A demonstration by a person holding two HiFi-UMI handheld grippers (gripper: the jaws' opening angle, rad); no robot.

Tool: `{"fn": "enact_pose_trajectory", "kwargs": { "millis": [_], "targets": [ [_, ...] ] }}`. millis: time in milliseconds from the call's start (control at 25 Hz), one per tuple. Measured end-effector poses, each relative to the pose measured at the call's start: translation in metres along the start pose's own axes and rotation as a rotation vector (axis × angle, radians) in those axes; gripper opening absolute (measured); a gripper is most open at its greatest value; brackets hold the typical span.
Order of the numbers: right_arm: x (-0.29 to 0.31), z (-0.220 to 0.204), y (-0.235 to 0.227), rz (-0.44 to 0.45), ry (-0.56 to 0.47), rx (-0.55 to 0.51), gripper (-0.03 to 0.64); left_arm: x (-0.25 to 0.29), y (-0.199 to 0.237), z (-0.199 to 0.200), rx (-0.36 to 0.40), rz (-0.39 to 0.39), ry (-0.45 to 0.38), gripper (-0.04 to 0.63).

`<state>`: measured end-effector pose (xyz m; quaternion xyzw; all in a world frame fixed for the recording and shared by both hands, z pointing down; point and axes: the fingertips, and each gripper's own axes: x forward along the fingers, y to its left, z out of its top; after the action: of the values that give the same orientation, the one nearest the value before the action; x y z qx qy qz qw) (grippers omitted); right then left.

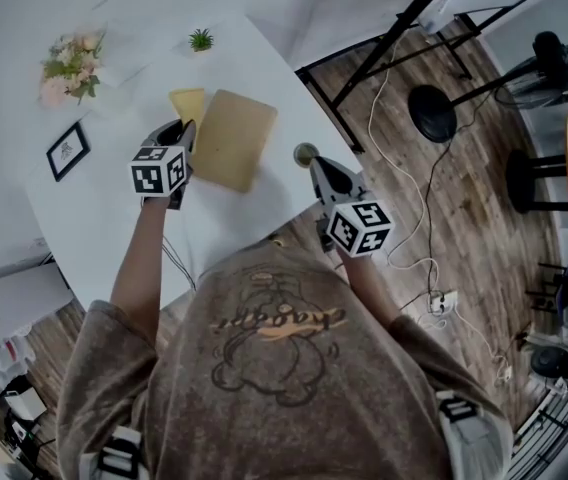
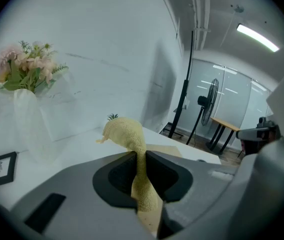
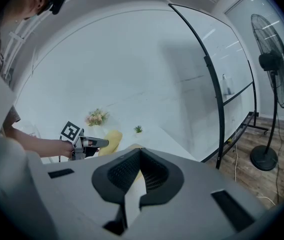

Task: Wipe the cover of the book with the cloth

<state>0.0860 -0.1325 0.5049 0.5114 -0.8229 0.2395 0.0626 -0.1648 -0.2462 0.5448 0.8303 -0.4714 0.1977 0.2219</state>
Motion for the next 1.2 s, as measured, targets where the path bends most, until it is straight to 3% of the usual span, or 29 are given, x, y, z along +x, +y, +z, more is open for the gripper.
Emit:
{"fn": "enact_pose_trajectory", "kwargs": {
  "millis": [200, 520, 1200],
  "targets": [
    [0.003, -0.001, -0.001, -0.002, 0.004, 0.004, 0.002, 0.019, -0.007, -0.028, 0.032, 0.0, 0.089, 0.048],
    [0.001, -0.001, -0.004, 0.0, 0.01, 0.0, 0.002, 0.036, -0.023, -0.045, 0.042, -0.024, 0.157, 0.048],
    [-0.001, -0.002, -0.005, 0.0, 0.002, 0.01, 0.002, 0.045, -0.079, -0.055, 0.059, -0.14, 0.197, 0.048]
  ]
}}
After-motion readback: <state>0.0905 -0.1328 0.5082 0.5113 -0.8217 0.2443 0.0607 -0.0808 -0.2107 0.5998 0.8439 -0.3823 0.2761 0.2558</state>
